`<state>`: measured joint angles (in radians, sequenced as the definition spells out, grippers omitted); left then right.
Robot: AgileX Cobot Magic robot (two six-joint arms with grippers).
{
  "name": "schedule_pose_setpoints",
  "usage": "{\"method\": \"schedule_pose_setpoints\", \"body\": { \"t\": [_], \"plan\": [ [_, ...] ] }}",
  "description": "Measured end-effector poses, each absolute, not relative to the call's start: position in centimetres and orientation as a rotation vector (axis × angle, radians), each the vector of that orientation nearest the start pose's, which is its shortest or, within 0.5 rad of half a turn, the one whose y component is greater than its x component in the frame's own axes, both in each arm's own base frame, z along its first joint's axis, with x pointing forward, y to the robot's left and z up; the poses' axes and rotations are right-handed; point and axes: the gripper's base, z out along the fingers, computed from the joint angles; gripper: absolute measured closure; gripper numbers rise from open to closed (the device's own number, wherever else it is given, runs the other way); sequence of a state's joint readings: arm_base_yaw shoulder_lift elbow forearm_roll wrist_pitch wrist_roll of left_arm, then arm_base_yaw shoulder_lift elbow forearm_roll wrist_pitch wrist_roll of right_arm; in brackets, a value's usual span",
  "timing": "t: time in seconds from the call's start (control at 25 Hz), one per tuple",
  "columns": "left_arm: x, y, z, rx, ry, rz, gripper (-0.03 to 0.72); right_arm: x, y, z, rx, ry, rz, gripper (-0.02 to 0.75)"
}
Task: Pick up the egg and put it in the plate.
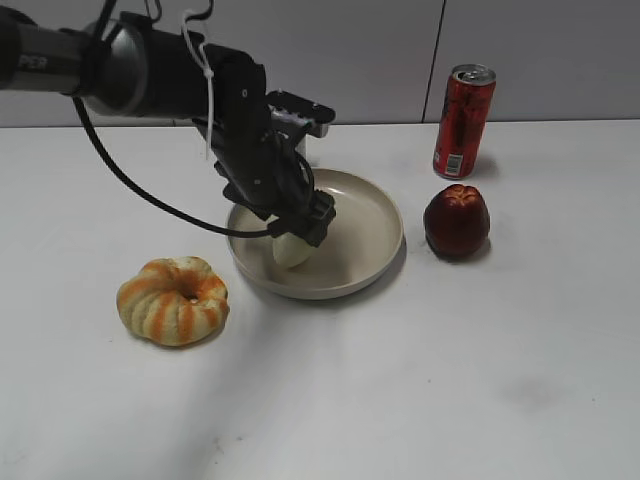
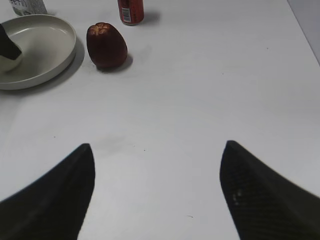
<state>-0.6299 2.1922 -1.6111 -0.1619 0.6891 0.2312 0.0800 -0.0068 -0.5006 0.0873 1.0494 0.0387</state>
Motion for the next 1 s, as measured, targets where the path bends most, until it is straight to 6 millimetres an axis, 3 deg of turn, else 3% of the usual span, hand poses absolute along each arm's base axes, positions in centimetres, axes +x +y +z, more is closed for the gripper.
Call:
{"method": "schedule_pose_setpoints", "body": {
  "t": [0.16,0.32,0.56,0.8,1.0],
  "plan": [
    [36.3,-27.5,18.5,1.029,2.521,-0.279,0.018,-0.6,0.6,27.9,-0.046,2.027,0.179,0.15],
    [35.0,-26.2,24.1,1.045,2.445,-0.246,0.018,-0.6,0.6,27.9,-0.046,2.027,0.179,0.15],
    [33.3,-21.1,31.0,0.959,2.471,-0.179,0.019,-0.6,0.6,27.9,-0.046,2.027,0.179,0.15],
    [32.9,-13.8,33.8,0.738,2.665,-0.026,0.025,-0.6,0.6,27.9,-0.046,2.027,0.179,0.15],
    [31.7,-9.3,33.3,0.565,2.747,0.015,0.043,-0.6,0.6,27.9,-0.046,2.027,0.179,0.15]
  ]
}}
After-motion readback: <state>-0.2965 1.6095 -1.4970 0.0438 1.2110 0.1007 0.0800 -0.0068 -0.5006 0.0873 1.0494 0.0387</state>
